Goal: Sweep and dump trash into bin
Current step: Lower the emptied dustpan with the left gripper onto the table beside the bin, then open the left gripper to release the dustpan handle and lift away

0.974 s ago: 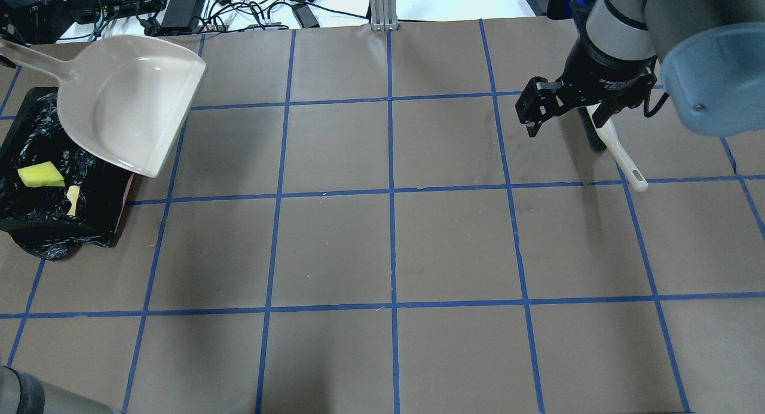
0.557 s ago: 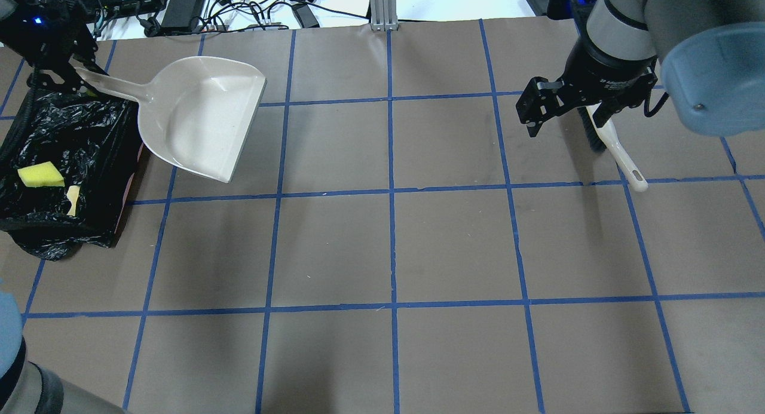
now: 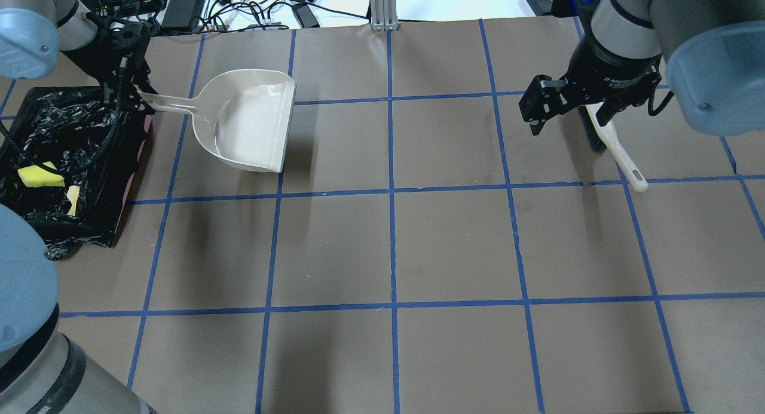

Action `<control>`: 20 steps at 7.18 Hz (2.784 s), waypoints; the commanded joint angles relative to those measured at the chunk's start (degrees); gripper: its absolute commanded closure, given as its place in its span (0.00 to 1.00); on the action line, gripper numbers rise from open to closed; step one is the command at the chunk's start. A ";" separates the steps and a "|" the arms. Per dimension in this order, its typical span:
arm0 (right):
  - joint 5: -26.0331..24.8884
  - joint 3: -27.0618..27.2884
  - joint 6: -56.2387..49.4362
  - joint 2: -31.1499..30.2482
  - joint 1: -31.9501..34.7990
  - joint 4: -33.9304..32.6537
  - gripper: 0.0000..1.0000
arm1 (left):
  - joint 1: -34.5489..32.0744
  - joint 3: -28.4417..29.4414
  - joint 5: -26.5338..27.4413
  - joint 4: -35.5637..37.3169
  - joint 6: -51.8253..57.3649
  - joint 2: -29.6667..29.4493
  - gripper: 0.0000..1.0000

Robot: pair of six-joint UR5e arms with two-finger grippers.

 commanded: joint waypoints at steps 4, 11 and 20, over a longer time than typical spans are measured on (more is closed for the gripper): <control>0.57 0.00 0.36 0.01 -0.10 -0.22 0.00 | -2.65 -0.96 2.27 4.71 -1.68 -3.38 0.83; 0.30 0.00 -0.25 0.01 -0.10 -0.31 0.00 | -4.14 -1.75 3.51 6.39 -2.73 -4.26 0.83; 0.30 0.00 -0.34 0.01 -0.19 -0.75 0.00 | -8.17 -0.78 3.42 -3.87 -15.86 7.66 0.10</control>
